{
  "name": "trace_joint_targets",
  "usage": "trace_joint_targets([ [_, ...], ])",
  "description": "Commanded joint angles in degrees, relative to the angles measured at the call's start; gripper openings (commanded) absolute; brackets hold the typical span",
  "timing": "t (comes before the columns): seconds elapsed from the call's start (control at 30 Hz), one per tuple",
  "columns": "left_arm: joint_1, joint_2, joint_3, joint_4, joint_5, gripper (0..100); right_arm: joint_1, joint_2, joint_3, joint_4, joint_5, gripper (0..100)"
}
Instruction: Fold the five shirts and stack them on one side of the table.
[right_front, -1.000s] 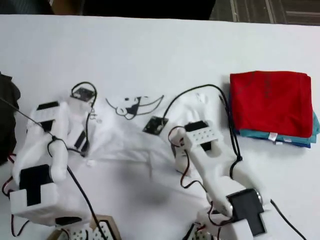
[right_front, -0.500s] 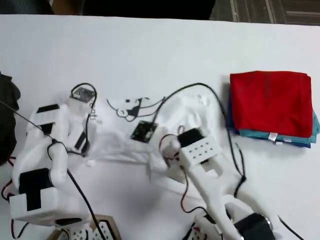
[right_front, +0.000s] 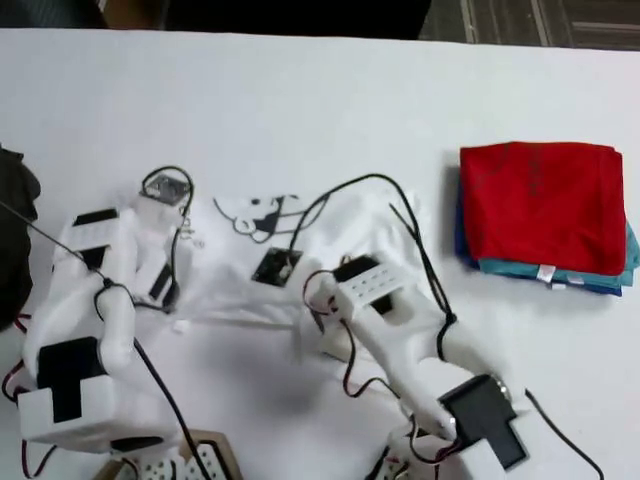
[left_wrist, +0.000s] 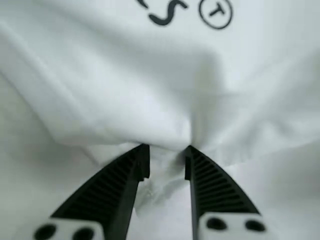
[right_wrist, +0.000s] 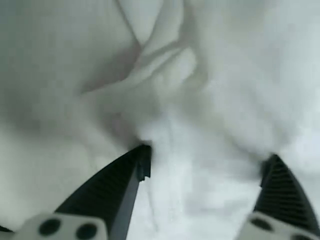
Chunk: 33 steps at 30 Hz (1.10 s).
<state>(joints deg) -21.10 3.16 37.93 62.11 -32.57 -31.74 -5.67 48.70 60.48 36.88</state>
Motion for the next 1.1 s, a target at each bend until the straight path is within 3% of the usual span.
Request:
trace_joint_targets([
  [0.0, 0.2, -0.3, 0.1, -2.4, 0.1, 14, 3.0, -1.5, -0.9, -1.6, -0.9, 14.6],
  [0.1, 0.2, -0.3, 0.1, -2.4, 0.1, 14, 3.8, -7.2, -0.9, -0.9, -0.9, 5.3],
  [0.4, 0.2, -0.3, 0.0, -2.4, 0.1, 14, 3.5, -25.1, -0.6, 10.6, -0.8, 4.5],
  [0.7, 0.2, -0.3, 0.0, -2.4, 0.1, 14, 3.5, -23.4, -0.5, 11.8, -0.9, 5.0],
  [0.77, 0.2, -0.3, 0.0, -2.4, 0.1, 14, 3.0, -22.4, -0.5, 12.2, -0.9, 8.2],
  [0.93, 0.2, -0.3, 0.0, -2.4, 0.1, 14, -4.5, -21.9, -0.4, 16.2, -0.9, 28.0],
  [1.07, 0.2, -0.3, 0.0, -2.4, 0.1, 14, -12.1, -21.4, -0.4, 17.4, -0.5, 27.6],
])
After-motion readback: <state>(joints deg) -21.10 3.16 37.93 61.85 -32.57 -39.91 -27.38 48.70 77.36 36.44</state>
